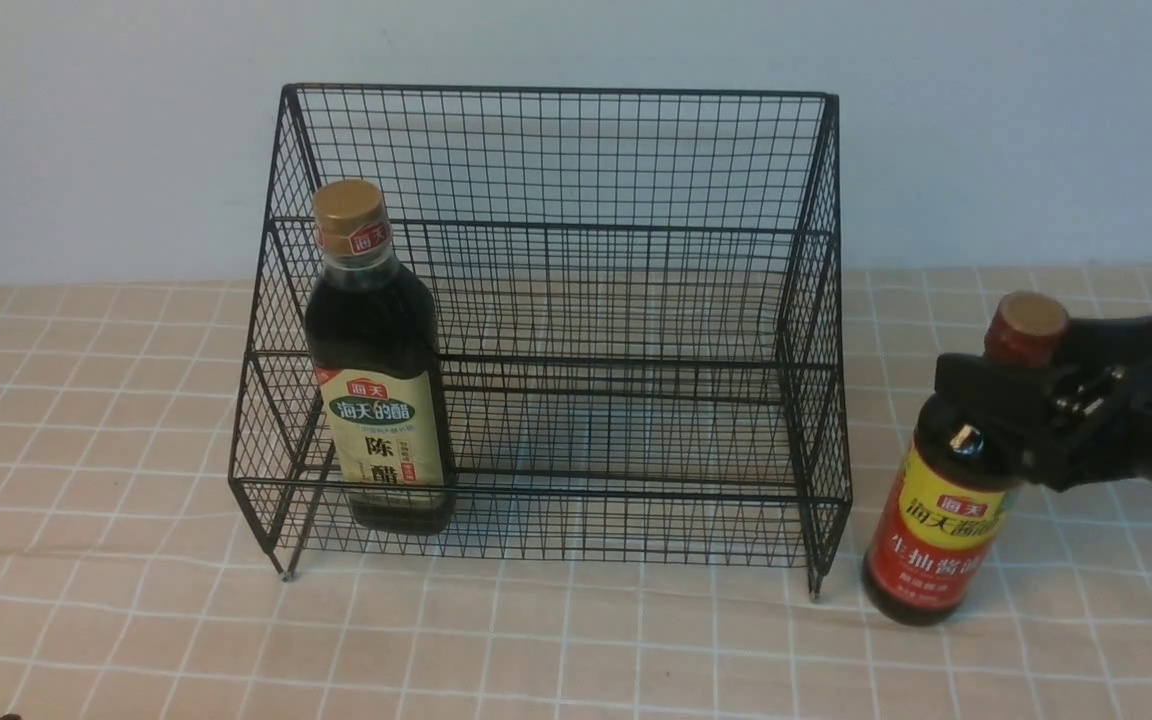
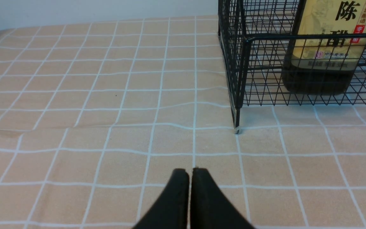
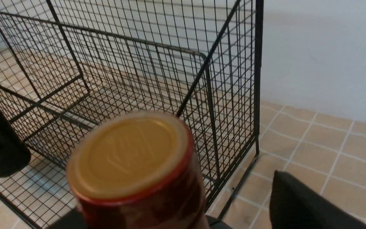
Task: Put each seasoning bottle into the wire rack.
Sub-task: Use the right arm to grab the condiment bottle closest to it, then use the right arm to put the condiment bottle back on the shelf
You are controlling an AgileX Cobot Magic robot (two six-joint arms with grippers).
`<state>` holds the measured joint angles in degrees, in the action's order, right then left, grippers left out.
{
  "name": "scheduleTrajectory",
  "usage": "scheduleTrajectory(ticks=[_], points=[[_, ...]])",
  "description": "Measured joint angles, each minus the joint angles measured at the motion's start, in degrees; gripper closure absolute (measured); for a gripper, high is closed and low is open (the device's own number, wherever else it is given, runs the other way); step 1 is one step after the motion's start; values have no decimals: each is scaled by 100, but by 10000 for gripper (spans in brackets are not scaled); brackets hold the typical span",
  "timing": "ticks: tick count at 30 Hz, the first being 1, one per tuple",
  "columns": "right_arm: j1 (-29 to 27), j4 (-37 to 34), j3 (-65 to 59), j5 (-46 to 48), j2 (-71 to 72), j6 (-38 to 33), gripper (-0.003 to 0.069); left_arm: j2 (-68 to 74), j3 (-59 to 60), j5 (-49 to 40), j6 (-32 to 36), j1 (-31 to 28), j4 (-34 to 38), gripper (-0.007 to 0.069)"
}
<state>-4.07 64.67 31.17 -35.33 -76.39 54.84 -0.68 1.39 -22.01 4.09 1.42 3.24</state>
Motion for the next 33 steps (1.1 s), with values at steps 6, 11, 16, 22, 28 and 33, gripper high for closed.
scheduleTrajectory(ticks=[6, 11, 16, 22, 28, 33], points=[[-8, -5, 33, -170, -70, -132, 386, 0, 0, 0, 0, 0, 0, 631], [-8, 321, 134, 31, 212, -19, 381, 0, 0, 0, 0, 0, 5, 631], [-8, 885, 553, 32, 700, 253, 382, 0, 0, 0, 0, 0, 5, 631], [-8, 1496, 1260, -90, 858, 1176, 382, 0, 0, 0, 0, 0, 5, 631], [-8, 1765, 1927, -305, 858, 1777, 382, 0, 0, 0, 0, 0, 5, 631], [-8, 1770, 2588, -606, 858, 2069, 383, 0, 0, 0, 0, 0, 5, 631]])
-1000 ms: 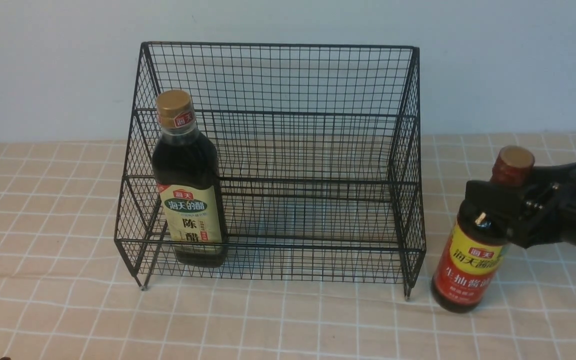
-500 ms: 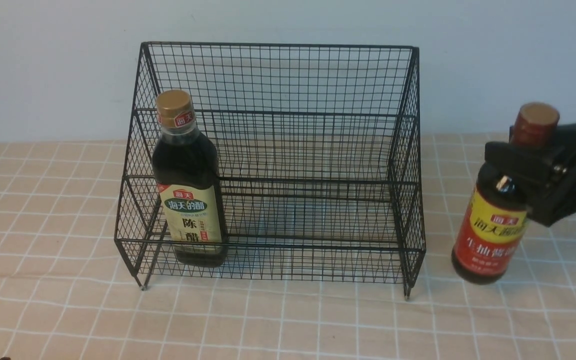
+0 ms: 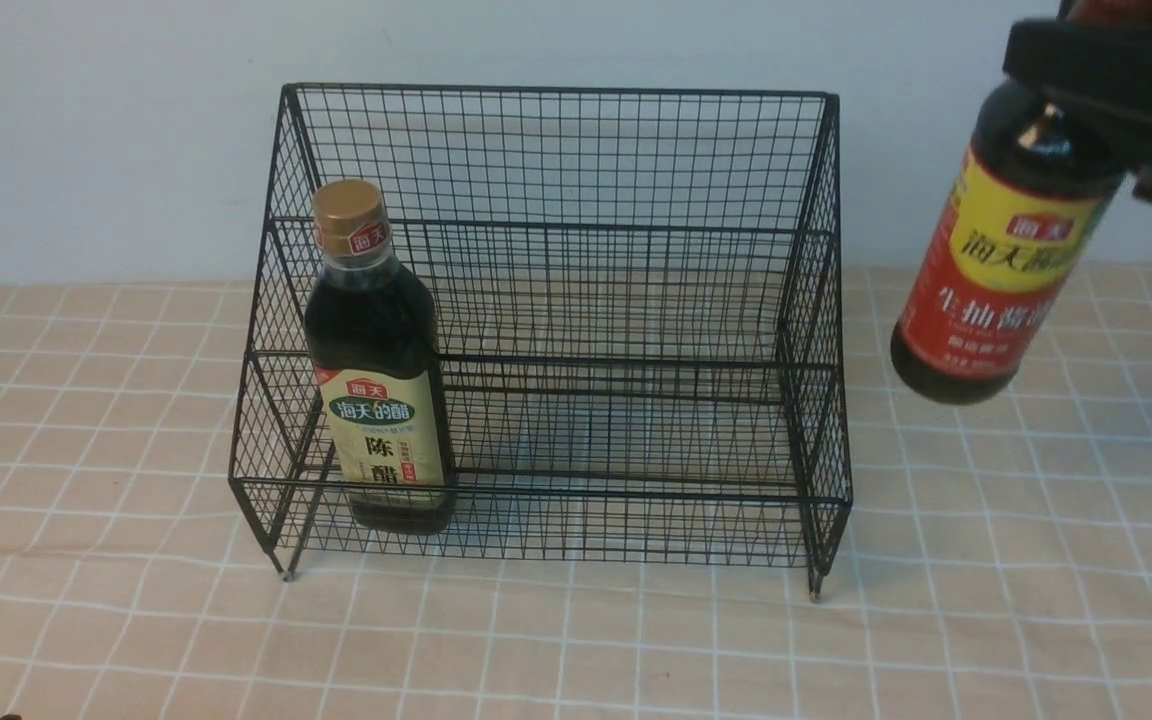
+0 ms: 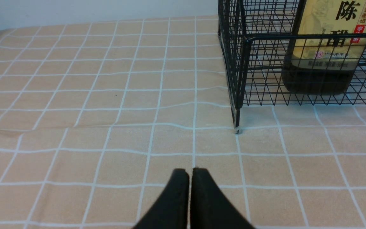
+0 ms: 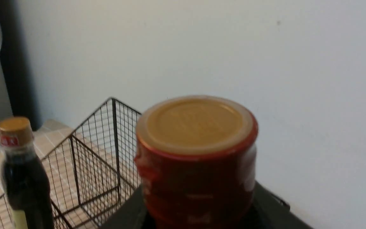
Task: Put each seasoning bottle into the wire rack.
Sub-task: Use the right arm to put the condiment bottle back on the shelf
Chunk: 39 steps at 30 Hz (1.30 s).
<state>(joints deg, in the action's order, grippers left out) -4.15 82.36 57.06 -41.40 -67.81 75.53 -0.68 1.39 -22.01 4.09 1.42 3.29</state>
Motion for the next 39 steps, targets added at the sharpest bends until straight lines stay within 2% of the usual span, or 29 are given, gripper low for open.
scheduleTrajectory(ticks=[6, 10, 13, 17, 27, 39], points=[[408, 25, 634, -81, -99, 141, 383, 0, 0, 0, 0, 0, 0, 631], [1000, 35, 1076, -58, -473, 167, 383, 0, 0, 0, 0, 0, 0, 631], [1417, 39, 1375, 187, -865, 180, 383, 0, 0, 0, 0, 0, 0, 631], [1681, 1, 1644, 475, -1425, 180, 383, 0, 0, 0, 0, 0, 0, 631], [1733, -644, 1757, 979, -2377, 36, 384, 0, 0, 0, 0, 0, 0, 631], [1733, -734, 1759, 1041, -2688, -201, 384, 0, 0, 0, 0, 0, 0, 631]])
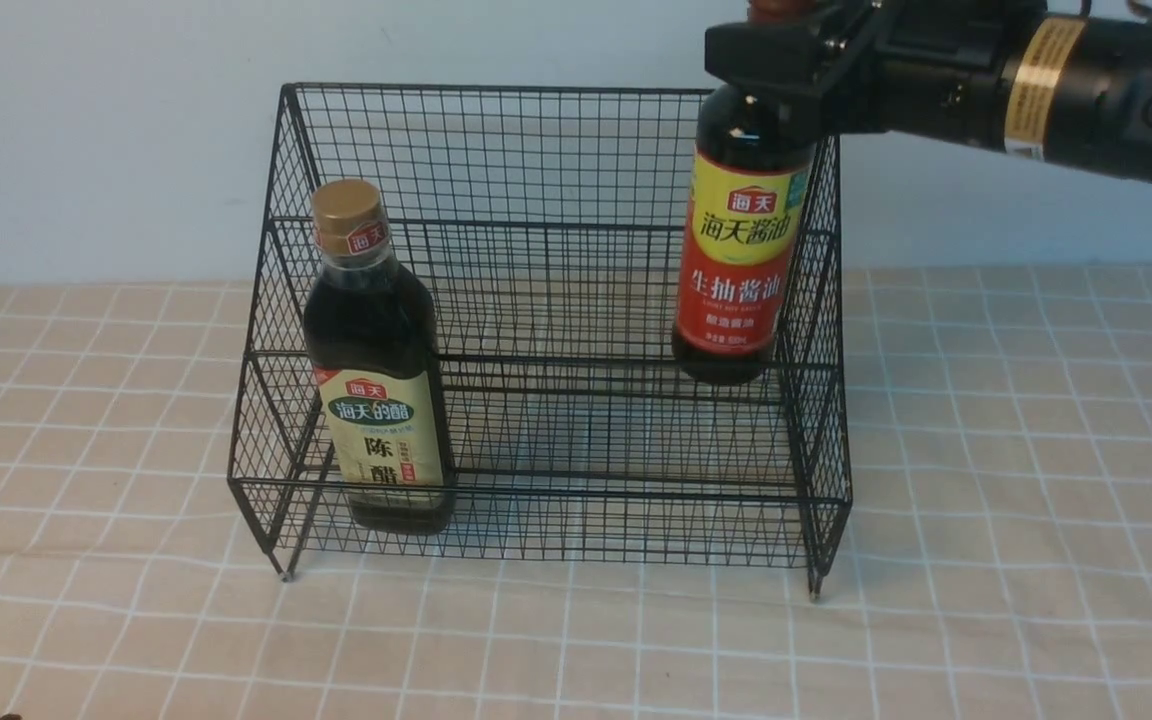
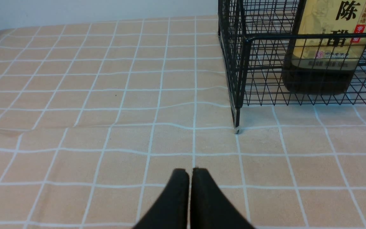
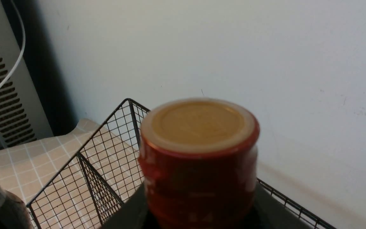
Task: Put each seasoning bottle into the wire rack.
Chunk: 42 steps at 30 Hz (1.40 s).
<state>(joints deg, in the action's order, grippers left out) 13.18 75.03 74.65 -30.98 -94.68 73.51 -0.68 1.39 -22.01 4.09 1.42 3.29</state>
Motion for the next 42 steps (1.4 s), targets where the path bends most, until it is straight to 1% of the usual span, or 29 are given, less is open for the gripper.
scheduleTrajectory(ticks=[4, 7, 9, 12, 20, 26, 33, 35, 37, 38, 39, 41, 42], points=[[0, 163, 0, -13, 0, -32, 384, 0, 0, 0, 0, 0, 0, 631], [4, 499, 0, -68, -19, -17, 384, 0, 0, 0, 0, 0, 0, 631], [4, 761, 0, -103, -82, 103, 384, 0, 0, 0, 0, 0, 0, 631], [4, 974, 0, -122, -219, 283, 384, 0, 0, 0, 0, 0, 0, 631], [11, 1182, 0, -239, -635, 817, 384, 0, 0, 0, 0, 0, 0, 631], [18, 1449, 15, -313, -692, 933, 384, 0, 0, 0, 0, 0, 0, 631], [18, 1504, 35, -328, -692, 964, 382, 0, 0, 0, 0, 0, 0, 631], [18, 1516, 35, -360, -686, 1011, 361, 0, 0, 0, 0, 0, 0, 631], [18, 1588, 54, -408, -523, 1172, 307, 0, 0, 0, 0, 0, 0, 631], [18, 1644, 54, -410, -441, 1239, 295, 0, 0, 0, 0, 0, 0, 631], [18, 1791, 61, -410, -329, 1338, 272, 0, 0, 0, 0, 0, 0, 631], [18, 1939, 65, -402, -209, 1460, 258, 0, 0, 0, 0, 0, 0, 631], [18, 2236, 70, -349, -6, 1712, 244, 0, 0, 0, 0, 0, 0, 631]])
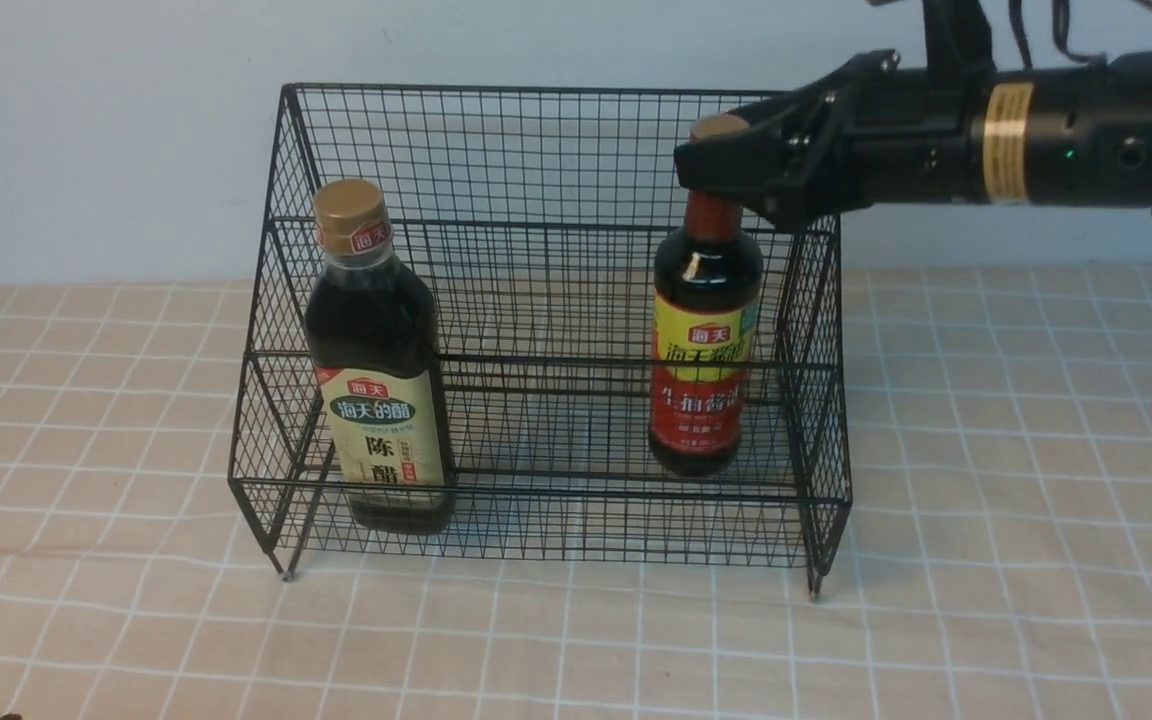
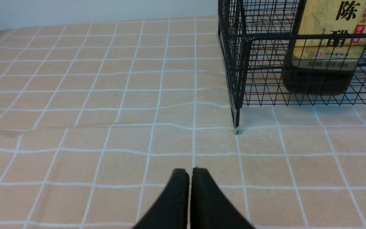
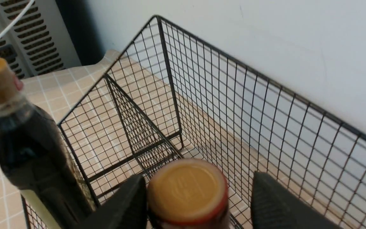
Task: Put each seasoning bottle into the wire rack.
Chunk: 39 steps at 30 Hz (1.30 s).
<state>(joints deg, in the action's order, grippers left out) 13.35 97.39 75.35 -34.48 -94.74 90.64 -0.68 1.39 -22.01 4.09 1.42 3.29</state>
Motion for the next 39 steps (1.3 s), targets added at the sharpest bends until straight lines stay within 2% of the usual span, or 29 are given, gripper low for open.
scheduleTrajectory(ticks=[4, 9, 11, 14, 16, 18, 19, 20, 22, 23, 24, 25, 26, 28, 29, 30, 31, 32, 34, 36, 39], points=[[-14, 362, 1, 105, 471, 571, 235, 0, 0, 0, 0, 0, 0, 631], [-64, 362, 1, 143, 1009, 979, 236, 0, 0, 0, 0, 0, 0, 631], [-122, 362, 1, 143, 1322, 1277, 257, 0, 0, 0, 0, 0, 0, 631], [-247, 362, 1, 18, 1665, 1706, 326, 0, 0, 0, 0, 0, 0, 631], [-384, 362, 1, -192, 1873, 1892, 394, 0, 0, 0, 0, 0, 0, 631], [-639, 362, 1, -545, 2156, 1917, 500, 0, 0, 0, 0, 0, 0, 631], [-665, 362, 1, -579, 2156, 1906, 510, 0, 0, 0, 0, 0, 0, 631], [-899, 362, 1, -804, 2388, 1624, 600, 0, 0, 0, 0, 0, 0, 631], [-1278, 362, 1, -870, 2694, 913, 648, 0, 0, 0, 0, 0, 0, 631], [-1510, 362, 3, -802, 2840, 407, 659, 0, 0, 0, 0, 0, 0, 631], [-1510, 362, 3, -783, 2870, 407, 660, 0, 0, 0, 0, 0, 0, 631], [-1902, 362, 8, -474, 3133, -383, 666, 0, 0, 0, 0, 0, 0, 631], [-2047, 362, 14, -198, 3269, -783, 668, 0, 0, 0, 0, 0, 0, 631], [-2208, 362, 25, 146, 3387, -1103, 669, 0, 0, 0, 0, 0, 0, 631], [-2377, 362, 42, 729, 3504, -1312, 669, 0, 0, 0, 0, 0, 0, 631], [-2448, 362, 42, 1285, 3560, -1245, 669, 0, 0, 0, 0, 0, 0, 631], [-2456, 362, 42, 1285, 3567, -1245, 669, 0, 0, 0, 0, 0, 0, 631], [-2475, 354, 34, 1754, 3586, -1013, 669, 0, 0, 0, 0, 0, 0, 631], [-2474, 307, -195, 2812, 3605, 83, 669, 0, 0, 0, 0, 0, 0, 631], [-2474, 301, -464, 3003, 3599, 586, 669, 0, 0, 0, 0, 0, 0, 631], [-2474, 301, -875, 2838, 3580, 852, 669, 0, 0, 0, 0, 0, 0, 631]])
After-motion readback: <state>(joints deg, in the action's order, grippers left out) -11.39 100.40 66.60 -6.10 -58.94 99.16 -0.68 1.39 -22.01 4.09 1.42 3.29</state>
